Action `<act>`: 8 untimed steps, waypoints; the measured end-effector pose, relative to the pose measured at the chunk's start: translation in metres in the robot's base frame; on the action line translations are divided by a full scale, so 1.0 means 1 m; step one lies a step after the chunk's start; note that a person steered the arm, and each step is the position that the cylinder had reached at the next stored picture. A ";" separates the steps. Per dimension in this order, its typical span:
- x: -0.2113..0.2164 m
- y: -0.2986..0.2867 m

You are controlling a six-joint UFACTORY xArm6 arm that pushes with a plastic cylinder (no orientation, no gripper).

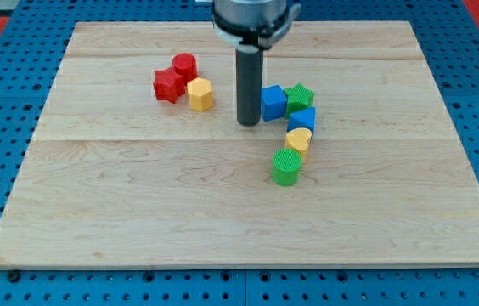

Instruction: Push the green circle diagonal to the yellow heart

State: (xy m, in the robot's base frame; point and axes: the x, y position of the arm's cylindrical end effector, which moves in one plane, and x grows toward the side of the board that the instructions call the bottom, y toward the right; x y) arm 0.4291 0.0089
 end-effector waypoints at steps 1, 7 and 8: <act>0.045 0.000; 0.062 0.047; 0.062 0.081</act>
State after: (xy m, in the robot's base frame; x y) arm 0.4909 0.0901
